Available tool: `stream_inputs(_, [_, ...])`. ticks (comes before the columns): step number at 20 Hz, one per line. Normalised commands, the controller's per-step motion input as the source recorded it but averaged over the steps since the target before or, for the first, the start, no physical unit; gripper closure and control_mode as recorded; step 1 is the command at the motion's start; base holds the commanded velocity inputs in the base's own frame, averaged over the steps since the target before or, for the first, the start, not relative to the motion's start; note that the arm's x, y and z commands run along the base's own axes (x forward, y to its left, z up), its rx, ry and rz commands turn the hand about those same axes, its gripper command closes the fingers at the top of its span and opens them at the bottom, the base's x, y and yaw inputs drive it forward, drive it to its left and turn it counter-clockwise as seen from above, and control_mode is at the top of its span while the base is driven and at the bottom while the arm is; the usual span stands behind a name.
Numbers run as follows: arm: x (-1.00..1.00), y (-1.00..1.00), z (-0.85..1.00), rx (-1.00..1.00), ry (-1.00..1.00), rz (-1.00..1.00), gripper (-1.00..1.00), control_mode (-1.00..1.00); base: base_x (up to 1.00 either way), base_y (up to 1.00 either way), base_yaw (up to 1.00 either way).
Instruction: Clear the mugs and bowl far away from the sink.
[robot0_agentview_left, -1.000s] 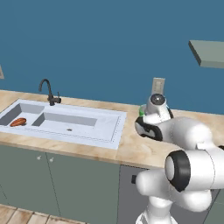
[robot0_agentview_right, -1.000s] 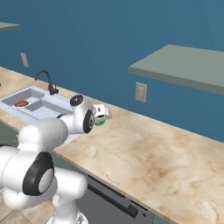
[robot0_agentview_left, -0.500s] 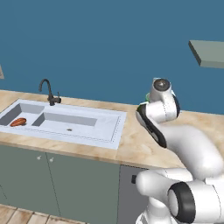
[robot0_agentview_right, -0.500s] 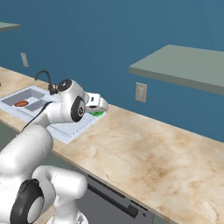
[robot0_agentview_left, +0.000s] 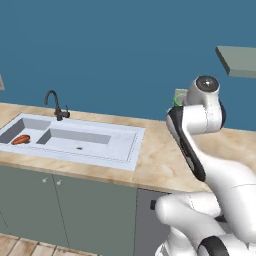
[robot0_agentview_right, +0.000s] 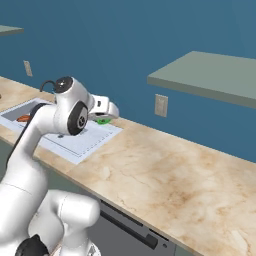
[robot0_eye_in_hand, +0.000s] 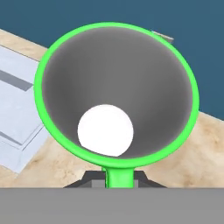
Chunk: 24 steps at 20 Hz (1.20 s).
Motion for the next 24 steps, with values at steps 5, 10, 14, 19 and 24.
stream_inputs(5, [-0.88,0.00,0.37,0.00,-0.23,0.12,1.00,-1.00,0.00,0.00,0.00])
stream_inputs(10, [-0.73,0.00,0.54,0.02,-0.04,0.08,1.00,-1.00,0.00,0.00,0.00])
stream_inputs(14, [-0.63,0.08,0.67,0.02,0.06,0.00,1.00,-1.00,0.00,0.00,0.00])
stream_inputs(19, [-0.32,0.21,0.69,0.00,0.23,0.00,1.00,-1.00,0.00,0.00,0.00])
stream_inputs(24, [-0.08,0.18,0.18,0.00,0.33,-0.01,1.00,-1.00,0.00,0.00,0.00])
